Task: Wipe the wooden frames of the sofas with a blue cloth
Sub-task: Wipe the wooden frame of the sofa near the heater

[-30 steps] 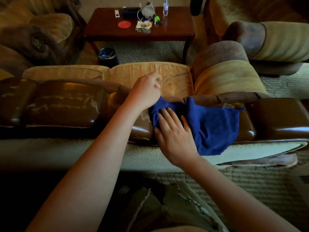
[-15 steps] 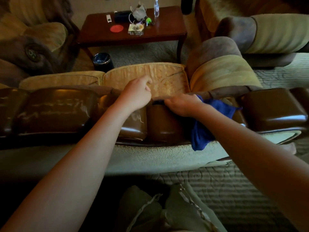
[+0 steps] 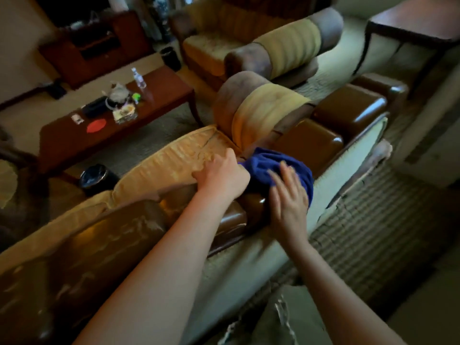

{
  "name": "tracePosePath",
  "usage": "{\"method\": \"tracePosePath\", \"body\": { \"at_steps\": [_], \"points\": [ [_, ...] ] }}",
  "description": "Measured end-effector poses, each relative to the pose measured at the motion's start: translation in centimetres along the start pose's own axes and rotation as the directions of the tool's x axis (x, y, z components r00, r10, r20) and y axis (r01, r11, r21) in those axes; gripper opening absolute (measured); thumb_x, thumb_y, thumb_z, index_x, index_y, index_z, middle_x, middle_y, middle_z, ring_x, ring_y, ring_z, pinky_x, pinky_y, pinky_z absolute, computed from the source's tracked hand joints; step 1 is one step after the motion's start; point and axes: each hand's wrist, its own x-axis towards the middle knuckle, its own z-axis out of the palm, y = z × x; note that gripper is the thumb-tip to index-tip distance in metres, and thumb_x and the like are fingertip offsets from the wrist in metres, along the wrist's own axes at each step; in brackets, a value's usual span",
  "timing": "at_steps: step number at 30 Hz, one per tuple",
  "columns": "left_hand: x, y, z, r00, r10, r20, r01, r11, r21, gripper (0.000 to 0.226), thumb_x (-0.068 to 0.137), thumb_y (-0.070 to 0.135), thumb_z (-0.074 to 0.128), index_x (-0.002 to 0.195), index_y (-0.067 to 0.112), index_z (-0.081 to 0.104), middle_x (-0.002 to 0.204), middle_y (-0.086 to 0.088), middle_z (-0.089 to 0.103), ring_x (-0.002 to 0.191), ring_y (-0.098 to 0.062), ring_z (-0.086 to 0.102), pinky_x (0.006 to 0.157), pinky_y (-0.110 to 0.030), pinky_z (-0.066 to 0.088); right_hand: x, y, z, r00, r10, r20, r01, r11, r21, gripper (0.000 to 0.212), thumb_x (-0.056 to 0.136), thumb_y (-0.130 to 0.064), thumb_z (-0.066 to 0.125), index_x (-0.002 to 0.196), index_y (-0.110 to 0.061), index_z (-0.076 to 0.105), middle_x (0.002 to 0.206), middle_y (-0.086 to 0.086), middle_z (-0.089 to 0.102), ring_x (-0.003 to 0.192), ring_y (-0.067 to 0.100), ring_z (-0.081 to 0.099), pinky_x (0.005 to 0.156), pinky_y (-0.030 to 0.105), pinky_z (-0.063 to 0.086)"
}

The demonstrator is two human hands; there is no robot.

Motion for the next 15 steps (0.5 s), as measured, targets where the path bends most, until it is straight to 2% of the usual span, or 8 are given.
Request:
{"method": "tracePosePath", "body": {
  "at_steps": [2, 4, 6, 8, 10, 12, 13, 15],
  "points": [
    [-0.2, 0.2, 0.0, 0.997, 0.042, -0.072, -0.041, 0.999, 0.011, 0.039, 0.091, 0.028, 0.036, 0.128, 0.016, 0.043, 0.131, -0.016, 0.047, 0.122, -0.037, 0.043, 0.102, -0.053, 0.033, 0.7, -0.5, 1.0, 0.970, 0.206, -0.130, -0.190, 0.974, 0.126, 0.045, 0.098, -0.033, 0.032, 0.131, -0.012, 0.054, 0.147, 0.011, 0.037, 0.138, 0.022, 0.030, 0.110, 0.033, 0.021],
    [-0.1, 0.1, -0.1, 0.990, 0.054, -0.127, -0.060, 0.997, -0.044, 0.040, 0.091, 0.026, 0.037, 0.128, 0.014, 0.044, 0.132, -0.017, 0.048, 0.123, -0.037, 0.043, 0.104, -0.052, 0.032, -0.6, -2.9, 1.8, 0.913, 0.379, -0.151, -0.317, 0.891, 0.325, 0.041, 0.097, -0.029, 0.036, 0.135, -0.017, 0.048, 0.151, -0.003, 0.025, 0.142, 0.012, 0.015, 0.116, 0.024, 0.010],
    [-0.1, -0.3, -0.3, 0.981, 0.043, -0.192, -0.072, 0.987, -0.146, 0.039, 0.090, 0.022, 0.037, 0.126, 0.011, 0.047, 0.131, -0.018, 0.050, 0.123, -0.037, 0.045, 0.104, -0.050, 0.033, -3.9, -7.1, 2.3, 0.888, 0.449, -0.101, -0.351, 0.802, 0.484, 0.037, 0.097, -0.029, 0.035, 0.134, -0.033, 0.039, 0.151, -0.021, 0.014, 0.143, 0.000, 0.003, 0.114, 0.013, 0.003],
    [0.0, -0.4, -0.3, 0.967, 0.035, -0.251, -0.088, 0.976, -0.201, 0.037, 0.090, 0.021, 0.037, 0.123, 0.009, 0.049, 0.129, -0.019, 0.052, 0.121, -0.038, 0.047, 0.103, -0.048, 0.034, -8.2, -11.0, 2.8, 0.897, 0.441, -0.043, -0.329, 0.727, 0.602, 0.040, 0.097, -0.030, 0.035, 0.134, -0.043, 0.031, 0.149, -0.035, 0.011, 0.141, -0.008, 0.004, 0.112, 0.008, 0.005],
    [0.0, -0.2, -0.2, 0.962, 0.058, -0.266, -0.114, 0.973, -0.199, 0.036, 0.091, 0.020, 0.037, 0.123, 0.009, 0.050, 0.129, -0.018, 0.052, 0.120, -0.038, 0.047, 0.103, -0.047, 0.034, -10.4, -12.1, 3.1, 0.912, 0.406, -0.050, -0.284, 0.717, 0.637, 0.042, 0.097, -0.033, 0.036, 0.137, -0.044, 0.025, 0.148, -0.037, 0.014, 0.140, -0.010, 0.010, 0.111, 0.008, 0.010],
    [0.0, 0.1, -0.2, 0.955, 0.079, -0.285, -0.133, 0.975, -0.177, 0.037, 0.092, 0.020, 0.036, 0.123, 0.010, 0.051, 0.129, -0.016, 0.053, 0.120, -0.036, 0.048, 0.104, -0.047, 0.030, -8.7, -9.9, 2.8, 0.919, 0.391, -0.060, -0.290, 0.771, 0.567, 0.042, 0.096, -0.036, 0.034, 0.136, -0.043, 0.024, 0.148, -0.031, 0.017, 0.138, -0.011, 0.012, 0.111, 0.009, 0.010],
    [0.0, 0.2, -0.2, 0.951, 0.083, -0.299, -0.139, 0.975, -0.171, 0.036, 0.092, 0.020, 0.035, 0.122, 0.011, 0.052, 0.128, -0.015, 0.054, 0.120, -0.035, 0.048, 0.104, -0.047, 0.028, -7.1, -8.3, 2.6, 0.907, 0.415, -0.076, -0.319, 0.792, 0.520, 0.042, 0.097, -0.034, 0.033, 0.137, -0.041, 0.024, 0.148, -0.026, 0.018, 0.138, -0.012, 0.013, 0.112, 0.010, 0.010],
    [0.0, 0.1, -0.3, 0.943, 0.089, -0.322, -0.152, 0.973, -0.175, 0.035, 0.092, 0.020, 0.035, 0.120, 0.012, 0.053, 0.125, -0.012, 0.056, 0.118, -0.033, 0.050, 0.106, -0.047, 0.027, -3.7, -5.4, 1.9, 0.833, 0.548, -0.075, -0.437, 0.736, 0.517, 0.044, 0.100, -0.027, 0.032, 0.143, -0.030, 0.021, 0.148, -0.019, 0.018, 0.136, -0.010, 0.013, 0.115, 0.015, 0.010]
  ]
}}
